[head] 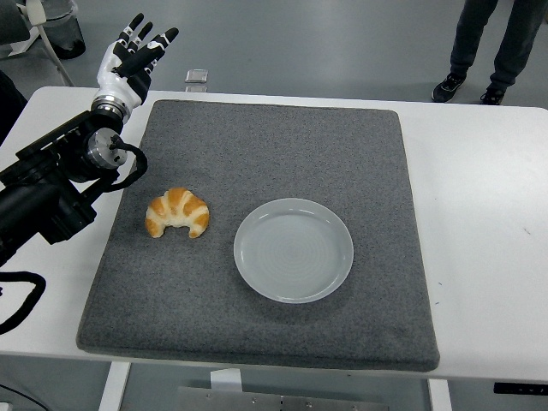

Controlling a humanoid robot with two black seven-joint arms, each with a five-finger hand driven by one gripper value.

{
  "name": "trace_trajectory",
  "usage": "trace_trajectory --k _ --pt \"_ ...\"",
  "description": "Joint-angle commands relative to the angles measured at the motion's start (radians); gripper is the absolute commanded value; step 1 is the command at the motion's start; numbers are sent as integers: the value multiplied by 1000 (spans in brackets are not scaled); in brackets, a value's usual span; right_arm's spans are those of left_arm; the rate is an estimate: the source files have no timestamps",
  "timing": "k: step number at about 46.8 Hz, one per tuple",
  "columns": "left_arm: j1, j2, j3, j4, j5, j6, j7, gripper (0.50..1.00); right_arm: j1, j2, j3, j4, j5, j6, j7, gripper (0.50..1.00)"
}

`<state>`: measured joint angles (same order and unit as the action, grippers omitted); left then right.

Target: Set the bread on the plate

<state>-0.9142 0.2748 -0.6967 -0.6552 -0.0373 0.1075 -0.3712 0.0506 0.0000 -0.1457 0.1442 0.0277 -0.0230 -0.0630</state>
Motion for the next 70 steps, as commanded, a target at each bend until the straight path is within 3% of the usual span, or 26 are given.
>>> trace_trajectory --k 1,7,15,29,35,41,56,70 --pt "-2 3 9 0 69 -5 0 994 0 0 0 0 0 0 0 930" --pt "-2 9 26 -4 210 -19 0 994 0 0 0 0 0 0 0 930" --pt "-3 59 46 -86 250 -37 9 992 0 0 0 0 0 0 0 930" --pt "-161 222 494 -187 281 -84 9 992 0 0 0 0 0 0 0 930" --pt "-225 293 635 -236 327 -129 9 992 0 0 0 0 0 0 0 930" --pt "-265 374 729 -342 465 -137 9 992 0 0 0 0 0 0 0 930" --pt "-299 566 803 -599 908 -149 9 992 0 0 0 0 0 0 0 930" --pt "-301 606 855 -641 1134 -155 9 990 0 0 0 0 0 0 0 930"
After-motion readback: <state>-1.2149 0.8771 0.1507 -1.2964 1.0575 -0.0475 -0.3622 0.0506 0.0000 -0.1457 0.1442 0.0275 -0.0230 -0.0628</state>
